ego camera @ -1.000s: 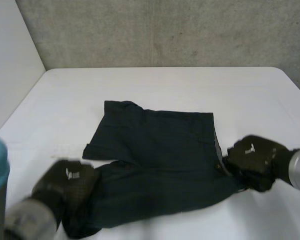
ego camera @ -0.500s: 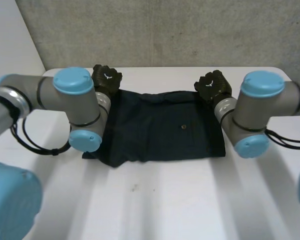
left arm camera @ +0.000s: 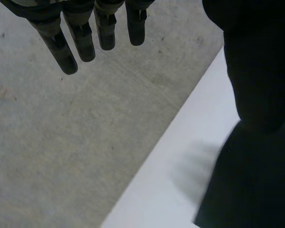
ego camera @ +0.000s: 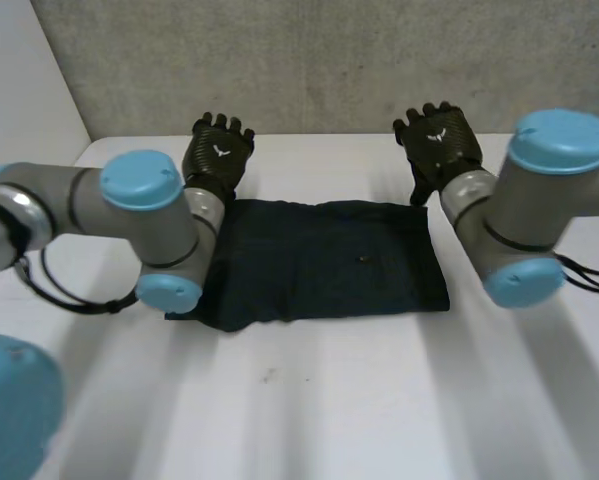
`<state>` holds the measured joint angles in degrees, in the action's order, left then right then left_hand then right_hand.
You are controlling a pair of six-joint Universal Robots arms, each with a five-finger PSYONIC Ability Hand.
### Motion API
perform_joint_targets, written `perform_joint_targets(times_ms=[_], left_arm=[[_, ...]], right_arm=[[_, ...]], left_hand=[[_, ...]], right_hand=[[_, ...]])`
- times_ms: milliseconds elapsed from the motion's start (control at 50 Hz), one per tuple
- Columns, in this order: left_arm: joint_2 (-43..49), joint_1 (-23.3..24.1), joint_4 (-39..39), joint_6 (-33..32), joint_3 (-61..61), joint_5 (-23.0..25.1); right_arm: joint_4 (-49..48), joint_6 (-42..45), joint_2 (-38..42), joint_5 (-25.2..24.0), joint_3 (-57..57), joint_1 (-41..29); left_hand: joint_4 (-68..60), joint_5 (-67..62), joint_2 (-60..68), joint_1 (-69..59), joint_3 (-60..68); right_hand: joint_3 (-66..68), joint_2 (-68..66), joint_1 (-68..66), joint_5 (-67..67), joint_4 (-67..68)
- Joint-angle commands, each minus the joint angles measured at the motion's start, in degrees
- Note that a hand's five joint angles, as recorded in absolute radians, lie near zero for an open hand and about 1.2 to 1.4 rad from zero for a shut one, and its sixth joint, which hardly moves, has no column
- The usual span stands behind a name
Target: Fold the shorts.
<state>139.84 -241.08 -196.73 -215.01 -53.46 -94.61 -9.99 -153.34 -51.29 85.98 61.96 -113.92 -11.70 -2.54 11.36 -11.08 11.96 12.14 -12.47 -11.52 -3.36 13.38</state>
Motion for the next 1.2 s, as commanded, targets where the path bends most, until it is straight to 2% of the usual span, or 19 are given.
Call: perform_joint_targets(times_ms=[20, 140, 300, 340, 380, 400, 420, 520, 600, 660, 820, 840, 900, 920, 980, 1060, 1200], left_arm=[[-13.34, -1.93, 0.39, 13.45, -19.73, 0.82], [-17.05, -1.94, 0.39, 19.98, -25.90, 1.79], [-18.81, -1.85, 0.39, 20.60, -28.98, 1.79], [-18.90, -1.94, 0.39, 20.60, -28.98, 1.79], [-18.90, -1.94, 0.39, 20.69, -29.07, 1.79], [-18.99, -1.94, 0.39, 20.69, -29.07, 1.71], [-19.08, -1.94, 0.47, 20.69, -29.07, 1.71], [-20.31, -1.94, 0.91, 20.78, -29.86, 1.71], [-22.85, -2.02, 1.27, 20.78, -31.09, 1.71], [-25.14, -2.02, 1.27, 20.86, -32.15, 1.71], [-29.54, -2.20, 1.27, 21.13, -33.99, 1.62], [-29.88, -2.20, 1.27, 21.21, -34.08, 1.62], [-30.24, -2.29, 1.27, 21.39, -34.26, 1.62], [-30.41, -2.29, 1.27, 21.65, -34.34, 1.62], [-30.50, -2.38, 1.27, 22.35, -34.26, 1.44], [-31.20, -3.16, 1.18, 24.90, -33.99, 1.36], [-31.12, -4.13, 1.18, 26.58, -33.03, 1.44]], right_arm=[[7.08, -6.26, -7.33, -6.43, 16.85, 3.26], [6.56, -7.15, -5.93, -8.54, 21.27, 4.85], [3.22, -6.62, -1.62, -8.28, 21.89, 5.55], [2.17, -6.62, -0.57, -8.20, 21.62, 5.99], [1.11, -6.71, -0.30, -8.20, 21.53, 6.25], [0.41, -6.54, -0.21, -8.02, 21.53, 6.60], [0.06, -6.45, -0.21, -7.85, 21.62, 6.78], [0.14, -5.92, -1.79, -6.09, 22.32, 8.97], [0.23, -5.05, -6.35, -4.77, 24.17, 10.47], [0.58, -1.10, -10.75, -4.42, 25.05, 11.35], [0.32, 20.78, -13.31, -2.22, 21.98, 10.74], [0.14, 24.63, -13.22, -1.87, 20.76, 9.60], [-0.12, 28.26, -12.69, -2.30, 18.29, 4.25], [-0.91, 29.05, -11.74, -3.09, 16.54, -0.21], [-2.40, 29.24, -8.49, -5.72, 13.20, -6.30], [-3.99, 29.41, -3.13, -12.83, 10.37, -14.12], [-3.99, 29.59, 3.65, -24.35, 10.72, -18.18]], left_hand=[[1.70, 2.54, -1.36, 1.08, -1.96], [1.70, 2.54, -1.36, 1.08, -1.96], [1.70, 2.54, -1.36, 1.08, -1.96], [1.70, 2.54, -1.36, 1.08, -1.96], [1.70, 2.54, -1.36, 1.08, -1.96], [1.70, 2.54, -1.36, 1.08, -1.96], [1.70, 2.54, -1.36, 1.08, -1.96], [1.70, 2.54, -1.36, 1.08, -1.96], [1.70, 2.54, -1.36, 1.08, -1.96], [1.70, 2.54, -1.36, 1.08, -1.96], [1.70, 2.54, -1.36, 1.08, -1.96], [1.70, 2.54, -1.36, 1.08, -1.96], [1.70, 2.54, -1.36, 1.08, -1.96], [1.70, 2.54, -1.36, 1.08, -1.96], [1.70, 2.54, -1.36, 1.08, -1.96], [1.70, 2.54, -1.36, 1.08, -1.96], [1.70, 2.54, -1.36, 1.08, -1.96]], right_hand=[[4.83, -4.49, -5.44, -3.60, 3.59], [15.26, -14.92, -15.88, -14.04, 14.02], [25.85, -25.51, -26.47, -24.63, 24.61], [43.46, -43.12, -44.08, -42.24, 42.22], [53.91, -53.57, -54.53, -52.69, 52.67], [66.12, -65.78, -66.74, -64.89, 64.88], [67.85, -67.51, -68.46, -66.62, 66.61], [67.86, -67.53, -68.48, -66.64, 66.62], [67.86, -67.53, -68.48, -66.64, 66.62], [67.86, -67.53, -68.48, -66.64, 66.62], [67.86, -67.53, -68.48, -66.64, 66.62], [67.86, -67.53, -68.48, -66.64, 66.62], [67.86, -67.53, -68.48, -66.64, 66.62], [67.86, -67.53, -68.48, -66.64, 66.62], [67.86, -67.53, -68.48, -66.64, 66.62], [67.86, -67.53, -68.48, -66.64, 66.62], [67.86, -67.53, -68.48, -66.64, 66.62]])
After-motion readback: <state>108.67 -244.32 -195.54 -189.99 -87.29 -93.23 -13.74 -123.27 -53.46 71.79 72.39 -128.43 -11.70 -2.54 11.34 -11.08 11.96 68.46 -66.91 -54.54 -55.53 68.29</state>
